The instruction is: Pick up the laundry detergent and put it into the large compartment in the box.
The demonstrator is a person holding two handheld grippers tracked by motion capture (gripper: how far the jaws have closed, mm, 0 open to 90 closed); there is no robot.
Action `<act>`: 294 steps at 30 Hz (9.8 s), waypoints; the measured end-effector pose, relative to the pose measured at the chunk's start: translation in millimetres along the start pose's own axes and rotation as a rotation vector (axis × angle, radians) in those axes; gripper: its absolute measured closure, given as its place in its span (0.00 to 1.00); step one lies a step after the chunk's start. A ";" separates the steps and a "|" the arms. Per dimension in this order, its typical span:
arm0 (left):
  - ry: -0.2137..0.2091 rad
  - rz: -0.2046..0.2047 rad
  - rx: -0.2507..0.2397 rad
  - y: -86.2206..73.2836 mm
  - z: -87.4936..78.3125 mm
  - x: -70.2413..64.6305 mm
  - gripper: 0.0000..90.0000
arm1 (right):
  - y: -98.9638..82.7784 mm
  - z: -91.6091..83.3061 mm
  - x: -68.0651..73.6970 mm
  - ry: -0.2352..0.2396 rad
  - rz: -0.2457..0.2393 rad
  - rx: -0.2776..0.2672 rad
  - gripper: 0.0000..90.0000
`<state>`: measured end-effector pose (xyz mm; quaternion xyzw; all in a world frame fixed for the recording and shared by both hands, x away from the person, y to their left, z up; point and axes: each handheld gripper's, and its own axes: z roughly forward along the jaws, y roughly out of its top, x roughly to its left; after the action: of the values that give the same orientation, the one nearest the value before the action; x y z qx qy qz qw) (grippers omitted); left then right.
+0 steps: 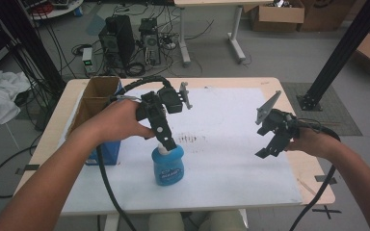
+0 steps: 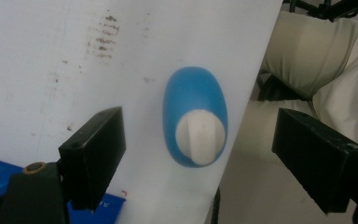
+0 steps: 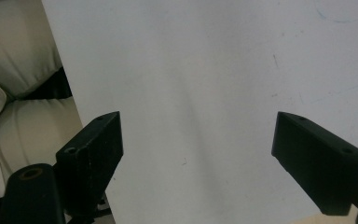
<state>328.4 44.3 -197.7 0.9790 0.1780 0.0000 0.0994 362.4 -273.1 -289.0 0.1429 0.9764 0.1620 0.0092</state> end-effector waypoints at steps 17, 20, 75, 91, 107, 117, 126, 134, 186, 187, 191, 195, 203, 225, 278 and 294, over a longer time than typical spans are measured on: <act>0.008 -0.028 0.041 -0.7 29.4 -6.2 0.20 | 0.4 2.0 0.1 0.005 -0.004 -0.007 0.18; 0.007 -0.028 0.053 -1.0 35.6 -6.2 0.20 | -0.1 2.2 0.2 0.006 0.000 -0.005 0.18; 0.014 -0.017 0.116 -8.4 93.7 -4.3 0.20 | -6.7 7.2 -3.2 0.012 0.010 -0.012 0.18; 0.019 -0.024 0.104 -9.5 91.9 -3.5 0.28 | -6.4 6.7 -3.1 0.012 0.007 -0.013 0.19; 0.021 -0.015 0.091 -11.3 90.1 -4.0 0.33 | -6.0 6.7 -1.8 0.013 0.011 -0.007 0.19; 0.022 -0.005 0.092 -11.2 89.3 -4.3 0.37 | -6.1 7.5 -1.3 0.015 0.009 -0.009 0.19; 0.023 -0.006 0.089 -11.6 88.7 -4.1 0.41 | -6.4 7.7 -1.3 0.016 0.010 -0.010 0.19; 0.009 -0.008 0.095 -10.4 87.9 -2.5 0.42 | -6.3 7.7 -0.6 0.018 0.015 -0.005 0.19; 0.262 -0.998 -0.098 -58.1 -154.4 93.3 0.42 | 4.1 8.8 -11.2 0.027 -0.015 -0.010 0.19; 0.270 -1.011 -0.103 -61.2 -155.9 94.9 0.42 | 3.8 8.9 -11.4 0.028 -0.015 -0.010 0.19; 0.302 -1.071 -0.123 -75.4 -158.6 101.4 0.42 | 2.4 9.9 -13.3 0.029 -0.007 -0.008 0.19; 0.337 -1.118 -0.118 -90.1 -155.5 108.1 0.42 | 1.9 10.3 -14.9 0.031 -0.006 -0.009 0.19; 0.372 -1.161 -0.104 -112.5 -139.4 120.4 0.42 | -1.7 9.7 -18.4 0.028 0.008 -0.003 0.19; 0.361 -1.155 -0.046 -141.3 -37.6 140.1 0.42 | -6.5 14.0 -18.6 0.027 0.022 0.005 0.19; 0.293 -1.170 -0.024 -176.8 45.3 151.8 0.42 | -5.0 20.9 -17.2 0.035 0.049 0.034 0.20; 0.297 -1.187 -0.045 -177.9 46.3 151.5 0.39 | -4.5 22.2 -16.9 0.039 0.037 0.033 0.20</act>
<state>409.9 251.2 -283.1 0.7000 0.7049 0.0849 0.0774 378.8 -275.0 -311.9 0.1577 0.9761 0.1487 -0.0154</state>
